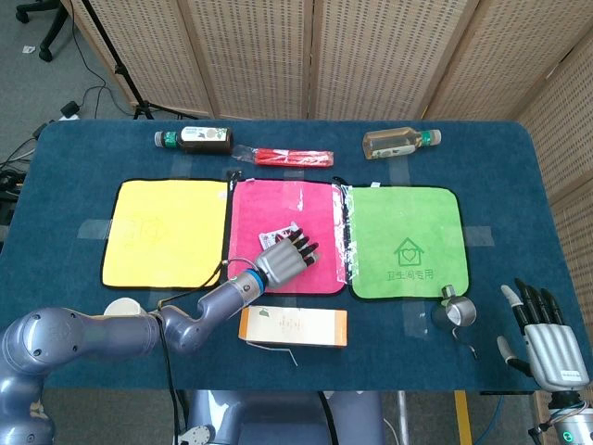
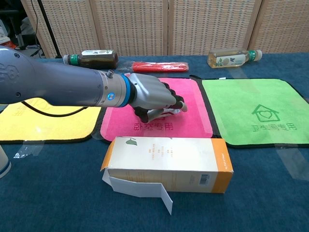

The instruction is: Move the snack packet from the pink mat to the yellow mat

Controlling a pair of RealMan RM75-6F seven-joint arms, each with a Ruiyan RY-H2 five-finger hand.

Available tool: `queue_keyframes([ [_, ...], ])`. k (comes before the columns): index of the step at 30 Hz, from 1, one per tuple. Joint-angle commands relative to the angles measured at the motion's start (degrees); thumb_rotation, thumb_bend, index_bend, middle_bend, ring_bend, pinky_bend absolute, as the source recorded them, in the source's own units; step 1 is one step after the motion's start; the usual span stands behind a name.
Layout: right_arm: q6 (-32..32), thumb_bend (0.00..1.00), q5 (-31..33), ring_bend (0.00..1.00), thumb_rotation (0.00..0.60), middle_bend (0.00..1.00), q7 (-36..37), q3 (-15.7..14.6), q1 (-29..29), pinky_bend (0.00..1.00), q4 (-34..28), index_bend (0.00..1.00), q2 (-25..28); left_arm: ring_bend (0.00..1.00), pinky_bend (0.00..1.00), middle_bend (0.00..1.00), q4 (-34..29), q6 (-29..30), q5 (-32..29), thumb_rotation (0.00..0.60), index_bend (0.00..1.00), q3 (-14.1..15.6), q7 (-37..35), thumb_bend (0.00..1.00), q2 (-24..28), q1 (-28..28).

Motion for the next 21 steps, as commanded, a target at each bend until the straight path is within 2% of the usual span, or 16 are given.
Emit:
queue_keyframes([
  [1,0.3,0.44,-0.3,0.00,0.600,0.00,-0.2,-0.1,-0.1,0.00,-0.2,0.02,0.0,0.00,0.00,0.00,0.3,0.4,-0.8,0.600,0.00,1.1,-0.4,0.90,0.2,0.0],
  [11,0.6,0.44,-0.9,0.00,0.600,0.00,-1.0,-0.4,-0.1,0.00,-0.6,0.02,-0.1,0.00,0.00,0.00,0.7,1.5,-2.3,0.600,0.00,4.5,-1.9,0.90,0.9,0.4],
  [21,0.5,0.44,-1.8,0.00,0.600,0.00,-1.9,-0.9,0.0,0.00,-0.9,0.02,-0.5,0.00,0.00,0.00,-2.0,3.7,-2.5,0.600,0.00,8.0,-2.9,0.90,4.7,2.4],
])
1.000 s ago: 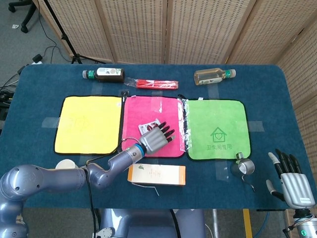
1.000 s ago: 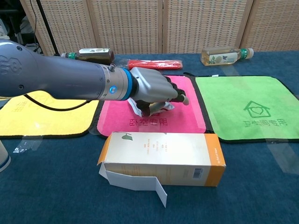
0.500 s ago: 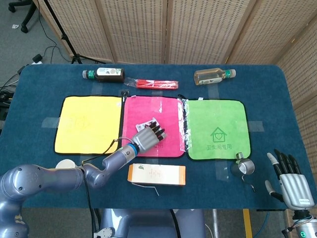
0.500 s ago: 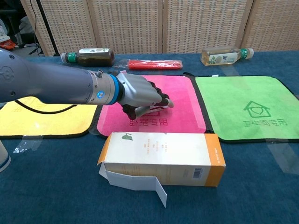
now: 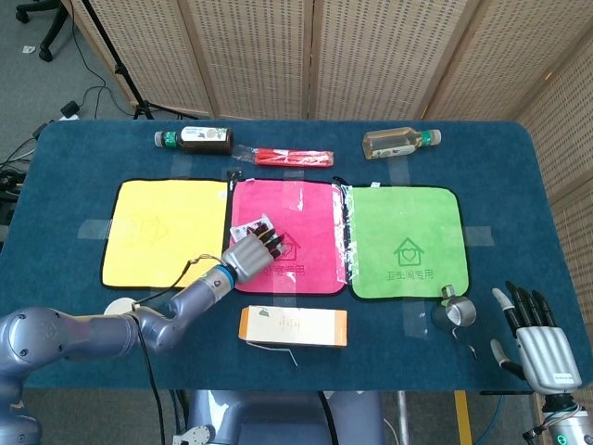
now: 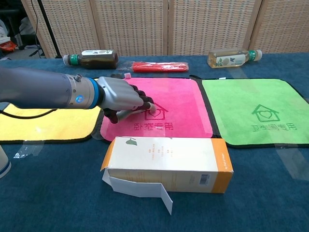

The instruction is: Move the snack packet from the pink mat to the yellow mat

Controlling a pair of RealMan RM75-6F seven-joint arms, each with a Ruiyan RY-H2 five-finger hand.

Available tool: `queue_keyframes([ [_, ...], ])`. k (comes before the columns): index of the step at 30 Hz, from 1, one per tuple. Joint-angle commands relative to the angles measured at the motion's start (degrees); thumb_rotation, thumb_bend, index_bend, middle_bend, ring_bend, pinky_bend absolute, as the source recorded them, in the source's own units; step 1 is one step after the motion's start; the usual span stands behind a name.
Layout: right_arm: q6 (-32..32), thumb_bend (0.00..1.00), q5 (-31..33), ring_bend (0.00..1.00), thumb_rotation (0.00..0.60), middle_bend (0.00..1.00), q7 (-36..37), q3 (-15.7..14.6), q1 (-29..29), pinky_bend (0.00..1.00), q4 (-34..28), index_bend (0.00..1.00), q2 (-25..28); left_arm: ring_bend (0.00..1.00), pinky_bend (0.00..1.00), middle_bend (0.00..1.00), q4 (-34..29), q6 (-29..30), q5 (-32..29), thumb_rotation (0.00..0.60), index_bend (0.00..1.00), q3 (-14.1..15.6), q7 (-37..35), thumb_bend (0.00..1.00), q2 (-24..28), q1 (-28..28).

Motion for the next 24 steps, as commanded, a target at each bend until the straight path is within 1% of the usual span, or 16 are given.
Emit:
queue_keyframes([
  [1,0.1,0.44,-0.2,0.00,0.600,0.00,-0.2,-0.1,0.0,0.00,-0.1,0.02,-0.1,0.00,0.00,0.00,-1.2,0.4,0.0,0.600,0.00,0.7,-0.3,0.90,1.7,0.4],
  [14,0.3,0.44,-1.2,0.00,0.600,0.00,-1.2,-0.6,0.0,0.00,-0.4,0.02,-0.4,0.00,0.00,0.00,-5.5,3.8,0.5,0.600,0.00,3.9,-0.7,0.90,7.0,3.3],
  [24,1.6,0.44,-3.0,0.00,0.600,0.00,-1.0,-0.9,-0.1,0.00,0.3,0.02,-1.1,0.00,0.00,0.00,-6.1,5.0,1.6,0.600,0.00,6.5,-3.2,0.90,10.3,7.5],
])
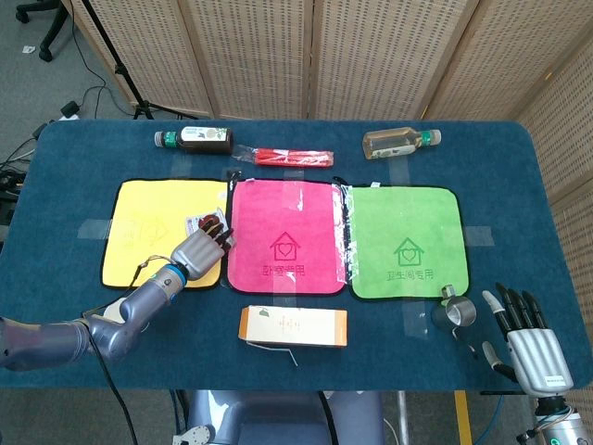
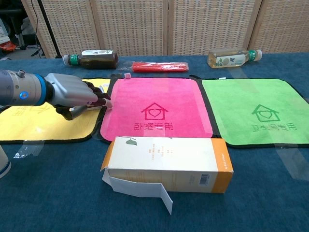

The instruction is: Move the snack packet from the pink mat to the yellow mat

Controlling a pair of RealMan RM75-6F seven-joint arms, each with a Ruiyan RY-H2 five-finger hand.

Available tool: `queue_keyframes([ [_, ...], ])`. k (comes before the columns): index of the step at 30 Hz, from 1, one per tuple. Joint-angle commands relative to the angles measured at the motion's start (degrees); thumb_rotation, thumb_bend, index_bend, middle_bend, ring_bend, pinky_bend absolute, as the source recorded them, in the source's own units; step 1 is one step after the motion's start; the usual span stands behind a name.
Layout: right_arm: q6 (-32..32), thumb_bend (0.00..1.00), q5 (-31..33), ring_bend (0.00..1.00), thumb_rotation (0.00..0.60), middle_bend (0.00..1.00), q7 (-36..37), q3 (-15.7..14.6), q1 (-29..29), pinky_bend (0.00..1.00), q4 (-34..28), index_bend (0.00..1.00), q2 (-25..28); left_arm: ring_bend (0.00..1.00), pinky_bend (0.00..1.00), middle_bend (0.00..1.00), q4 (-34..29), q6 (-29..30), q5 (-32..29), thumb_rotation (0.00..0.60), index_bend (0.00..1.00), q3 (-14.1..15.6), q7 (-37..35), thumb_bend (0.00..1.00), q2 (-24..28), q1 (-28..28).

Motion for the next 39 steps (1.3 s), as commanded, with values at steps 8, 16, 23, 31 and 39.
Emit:
queue_keyframes([
  [8,-0.1,0.44,-1.0,0.00,0.600,0.00,-0.9,-0.6,0.0,0.00,-0.1,0.02,-0.4,0.00,0.00,0.00,-1.5,2.2,0.4,0.600,0.00,1.7,-0.3,0.90,4.3,3.0],
  [16,0.5,0.44,-1.4,0.00,0.600,0.00,-0.9,-0.7,-0.1,0.00,-0.4,0.02,-0.2,0.00,0.00,0.00,-2.6,3.2,0.3,0.600,0.00,3.1,-0.6,0.90,7.7,5.6],
  [23,0.4,0.44,-1.6,0.00,0.600,0.00,-1.3,-0.9,-0.1,0.00,-0.6,0.02,-0.3,0.00,0.00,0.00,-2.8,4.4,1.6,0.600,0.00,3.3,-2.4,0.88,9.8,8.4],
  [31,0.1,0.44,-1.7,0.00,0.600,0.00,-2.7,-1.2,-0.2,0.00,-1.4,0.02,-0.2,0.00,0.00,0.00,-2.4,13.1,17.2,0.600,0.00,-3.7,-17.7,0.54,8.7,13.9],
  [39,1.4,0.43,-2.8,0.00,0.600,0.00,-3.4,-1.3,-0.6,0.00,-2.1,0.02,0.1,0.00,0.00,0.00,-10.0,23.4,31.9,0.600,0.00,-7.3,-29.2,0.18,8.7,18.8],
])
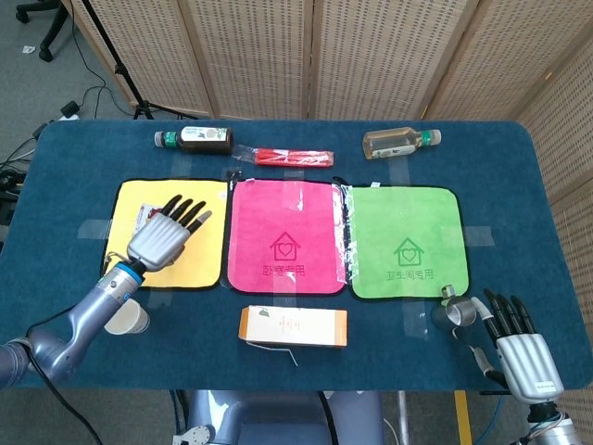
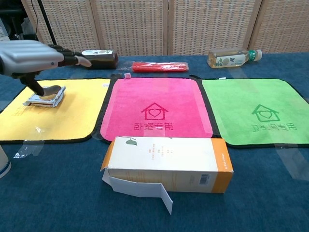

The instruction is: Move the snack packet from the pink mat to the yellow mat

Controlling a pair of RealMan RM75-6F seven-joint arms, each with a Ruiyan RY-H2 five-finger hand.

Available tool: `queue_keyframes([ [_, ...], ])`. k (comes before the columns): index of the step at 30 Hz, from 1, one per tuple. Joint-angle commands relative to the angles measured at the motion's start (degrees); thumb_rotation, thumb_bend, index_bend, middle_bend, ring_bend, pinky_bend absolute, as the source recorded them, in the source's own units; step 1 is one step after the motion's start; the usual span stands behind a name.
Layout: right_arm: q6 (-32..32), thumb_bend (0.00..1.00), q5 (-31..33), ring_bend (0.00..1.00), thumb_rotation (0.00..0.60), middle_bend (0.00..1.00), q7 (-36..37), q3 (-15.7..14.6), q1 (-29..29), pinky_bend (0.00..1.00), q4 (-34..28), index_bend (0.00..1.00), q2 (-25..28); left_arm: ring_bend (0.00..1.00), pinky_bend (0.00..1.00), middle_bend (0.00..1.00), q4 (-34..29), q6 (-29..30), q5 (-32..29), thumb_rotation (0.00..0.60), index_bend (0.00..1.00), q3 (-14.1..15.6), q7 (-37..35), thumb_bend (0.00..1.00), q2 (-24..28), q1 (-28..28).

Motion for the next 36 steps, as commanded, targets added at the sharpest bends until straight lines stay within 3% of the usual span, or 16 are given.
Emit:
queue_keyframes([
  [1,0.8,0.42,-0.4,0.00,0.600,0.00,-0.1,0.1,-0.3,0.00,-0.1,0.02,0.1,0.00,0.00,0.00,-9.0,7.9,5.6,0.600,0.00,-2.1,-5.4,0.14,0.1,5.3],
  [7,2.1,0.38,-0.4,0.00,0.600,0.00,0.5,0.4,-0.8,0.00,-0.3,0.02,0.5,0.00,0.00,0.00,-16.2,19.1,10.2,0.600,0.00,0.5,-0.2,0.00,-1.9,14.6],
  [14,3.3,0.36,-0.3,0.00,0.600,0.00,0.8,0.9,-1.2,0.00,-0.4,0.02,0.7,0.00,0.00,0.00,-20.0,29.6,15.4,0.600,0.00,5.6,4.9,0.00,-1.9,25.6],
  [20,3.5,0.36,0.4,0.00,0.600,0.00,0.6,1.4,-1.4,0.00,-0.3,0.02,0.8,0.00,0.00,0.00,-20.9,34.3,17.9,0.600,0.00,8.6,9.7,0.00,-0.4,32.2],
  [24,3.4,0.36,1.2,0.00,0.600,0.00,0.7,1.7,-1.4,0.00,0.0,0.02,0.8,0.00,0.00,0.00,-19.2,34.8,18.1,0.600,0.00,8.8,10.1,0.00,-0.8,35.0],
  [31,2.6,0.36,2.6,0.00,0.600,0.00,1.4,2.3,-1.3,0.00,0.4,0.02,0.9,0.00,0.00,0.00,-15.0,32.0,13.5,0.600,0.00,6.2,7.4,0.00,-2.0,37.8],
  [36,1.9,0.36,1.8,0.00,0.600,0.00,0.8,1.9,-0.9,0.00,0.0,0.02,0.6,0.00,0.00,0.00,-14.4,32.2,15.6,0.600,0.00,4.5,4.9,0.00,-1.2,38.7],
])
